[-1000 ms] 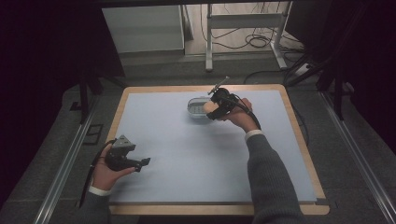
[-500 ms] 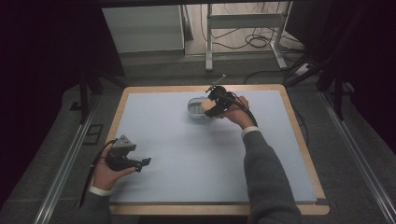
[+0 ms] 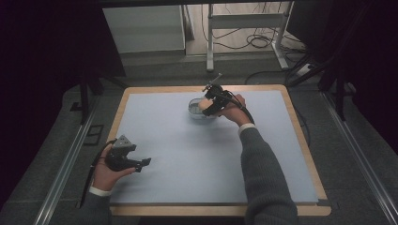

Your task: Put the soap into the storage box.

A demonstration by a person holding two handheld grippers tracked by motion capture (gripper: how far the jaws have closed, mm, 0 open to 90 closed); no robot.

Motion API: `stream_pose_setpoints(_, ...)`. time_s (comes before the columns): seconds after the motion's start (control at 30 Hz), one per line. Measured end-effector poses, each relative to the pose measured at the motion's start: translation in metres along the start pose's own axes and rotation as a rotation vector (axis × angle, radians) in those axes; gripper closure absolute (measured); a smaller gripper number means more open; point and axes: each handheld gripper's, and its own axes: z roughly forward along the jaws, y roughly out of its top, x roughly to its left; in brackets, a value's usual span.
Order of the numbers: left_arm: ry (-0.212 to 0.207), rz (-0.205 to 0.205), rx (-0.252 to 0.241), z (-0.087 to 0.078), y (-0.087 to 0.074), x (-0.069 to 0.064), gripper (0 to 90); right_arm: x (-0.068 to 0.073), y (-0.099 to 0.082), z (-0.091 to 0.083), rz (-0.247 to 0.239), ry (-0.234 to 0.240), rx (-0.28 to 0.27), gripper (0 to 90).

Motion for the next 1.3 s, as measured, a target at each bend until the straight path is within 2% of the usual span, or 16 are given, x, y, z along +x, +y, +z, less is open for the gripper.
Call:
stream_pose_setpoints(0.23, 0.000, -0.006, -0.007, 0.000, 0.000, 0.000, 12.8, -0.003, 0.010, 0.003, -0.008, -0.004, 0.001, 32.3)
stream_pose_setpoints(0.43, 0.002, -0.008, -0.010, -0.002, 0.000, 0.001, 12.9, -0.007, 0.019, 0.011, -0.043, -0.002, 0.009, 32.2)
stream_pose_setpoints(0.63, -0.001, -0.008, -0.007, -0.001, 0.000, 0.002, 12.8, -0.011, 0.026, 0.019, -0.057, 0.006, 0.018, 32.2)
stream_pose_setpoints(0.73, 0.000, -0.012, -0.009, -0.001, -0.001, 0.003, 12.9, -0.014, 0.027, 0.022, -0.078, 0.026, 0.010, 32.2)
stream_pose_setpoints(0.83, 0.001, -0.014, -0.006, -0.001, -0.001, 0.003, 12.9, -0.015, 0.029, 0.024, -0.076, 0.038, 0.003, 32.2)
stream_pose_setpoints(1.3, 0.000, -0.011, -0.003, 0.000, -0.001, 0.003, 12.9, -0.016, 0.026, 0.038, -0.080, 0.039, 0.038, 31.9)
